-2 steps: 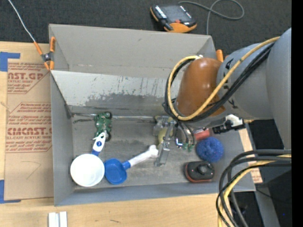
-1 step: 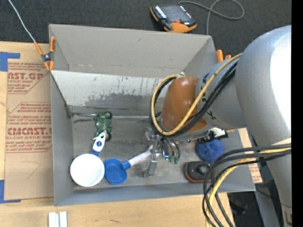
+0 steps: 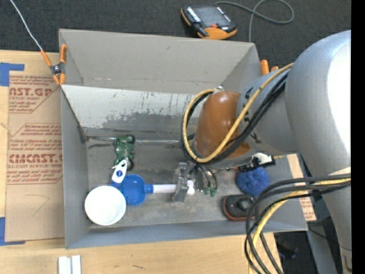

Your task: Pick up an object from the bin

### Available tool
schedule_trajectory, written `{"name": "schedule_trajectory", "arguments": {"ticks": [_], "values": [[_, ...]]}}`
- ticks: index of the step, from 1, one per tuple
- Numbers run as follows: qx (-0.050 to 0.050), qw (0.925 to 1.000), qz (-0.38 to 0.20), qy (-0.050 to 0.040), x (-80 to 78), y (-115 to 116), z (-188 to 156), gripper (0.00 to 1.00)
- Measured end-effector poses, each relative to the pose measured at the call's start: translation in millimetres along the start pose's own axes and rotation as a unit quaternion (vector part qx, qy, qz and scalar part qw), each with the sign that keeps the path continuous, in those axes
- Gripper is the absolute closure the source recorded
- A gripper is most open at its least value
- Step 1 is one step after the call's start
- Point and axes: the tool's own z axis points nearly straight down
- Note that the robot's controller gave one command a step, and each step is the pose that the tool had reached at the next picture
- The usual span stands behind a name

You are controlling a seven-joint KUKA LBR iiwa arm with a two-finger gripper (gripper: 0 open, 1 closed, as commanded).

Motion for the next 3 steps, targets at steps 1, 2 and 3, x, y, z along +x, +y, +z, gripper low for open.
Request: {"name": "schedule_trajectory", "arguments": {"ticks": [1, 2, 3], "values": [[0.002, 1.0000, 0.006, 0.0005, -19.8, -93, -1, 1.00], [0.002, 1.0000, 0.000, -0.0020, -13.5, -99, -88, 1.00], [0.002, 1.0000, 0.000, 0.0014, -12.0, -99, -84, 0.00]]}}
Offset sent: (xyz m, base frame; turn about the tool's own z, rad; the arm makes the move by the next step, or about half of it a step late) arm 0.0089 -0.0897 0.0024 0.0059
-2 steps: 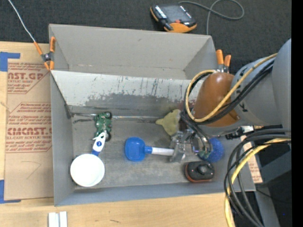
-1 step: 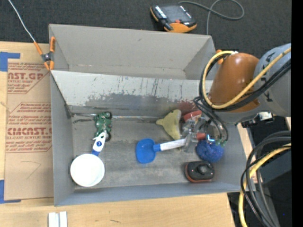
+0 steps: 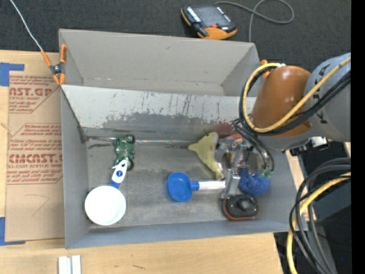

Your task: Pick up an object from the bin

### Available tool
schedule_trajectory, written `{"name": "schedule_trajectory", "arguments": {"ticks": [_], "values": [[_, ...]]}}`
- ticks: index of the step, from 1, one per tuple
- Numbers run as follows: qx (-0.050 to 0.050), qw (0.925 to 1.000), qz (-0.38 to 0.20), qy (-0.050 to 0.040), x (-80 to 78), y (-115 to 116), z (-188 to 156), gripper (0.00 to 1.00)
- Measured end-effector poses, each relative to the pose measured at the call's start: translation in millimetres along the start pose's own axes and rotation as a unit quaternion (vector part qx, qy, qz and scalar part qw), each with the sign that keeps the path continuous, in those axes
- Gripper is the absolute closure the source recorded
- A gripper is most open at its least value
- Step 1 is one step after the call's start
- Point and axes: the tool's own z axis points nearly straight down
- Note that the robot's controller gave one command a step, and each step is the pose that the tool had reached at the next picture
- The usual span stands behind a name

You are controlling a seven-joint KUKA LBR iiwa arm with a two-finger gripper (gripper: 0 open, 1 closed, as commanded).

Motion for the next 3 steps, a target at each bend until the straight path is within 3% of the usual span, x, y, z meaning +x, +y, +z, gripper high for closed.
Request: {"name": "schedule_trajectory", "arguments": {"ticks": [1, 2, 3], "values": [[0.000, 0.9987, -0.051, 0.0038, 10.0, 32, 87, 0.00], [0.000, 0.9945, -0.104, 0.0044, 7.3, 47, 84, 0.00], [0.000, 0.9923, -0.124, 0.0057, 23.3, 65, 84, 0.00]]}}
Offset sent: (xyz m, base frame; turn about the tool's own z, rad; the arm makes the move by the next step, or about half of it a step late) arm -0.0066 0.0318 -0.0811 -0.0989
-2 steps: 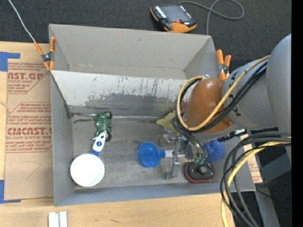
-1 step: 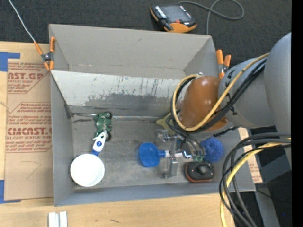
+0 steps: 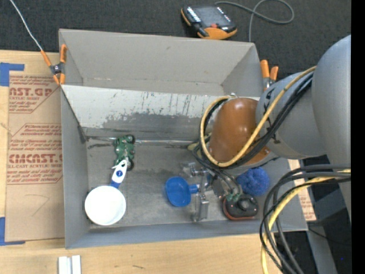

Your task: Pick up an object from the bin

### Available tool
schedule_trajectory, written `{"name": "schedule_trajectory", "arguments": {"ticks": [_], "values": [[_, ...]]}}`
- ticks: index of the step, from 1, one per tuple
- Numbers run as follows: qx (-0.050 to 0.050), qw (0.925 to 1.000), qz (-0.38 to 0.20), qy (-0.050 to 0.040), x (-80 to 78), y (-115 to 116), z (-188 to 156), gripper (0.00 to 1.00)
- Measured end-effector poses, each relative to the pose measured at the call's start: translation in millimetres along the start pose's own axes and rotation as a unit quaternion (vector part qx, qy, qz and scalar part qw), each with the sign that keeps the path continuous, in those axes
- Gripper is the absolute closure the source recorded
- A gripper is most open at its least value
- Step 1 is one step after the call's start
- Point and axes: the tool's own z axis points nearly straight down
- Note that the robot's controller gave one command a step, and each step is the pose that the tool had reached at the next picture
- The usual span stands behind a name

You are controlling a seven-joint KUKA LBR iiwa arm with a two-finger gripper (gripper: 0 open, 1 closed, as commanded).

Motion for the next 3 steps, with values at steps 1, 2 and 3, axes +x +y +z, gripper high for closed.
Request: {"name": "schedule_trajectory", "arguments": {"ticks": [1, 2, 3], "values": [[0.000, 1.0000, 0.000, -0.0001, -0.3, -1, 0, 1.00], [0.001, 0.9997, -0.023, -0.0030, -2.9, 0, -123, 1.00], [0.001, 0.9984, -0.056, -0.0074, -14.6, 24, -243, 1.00]]}}
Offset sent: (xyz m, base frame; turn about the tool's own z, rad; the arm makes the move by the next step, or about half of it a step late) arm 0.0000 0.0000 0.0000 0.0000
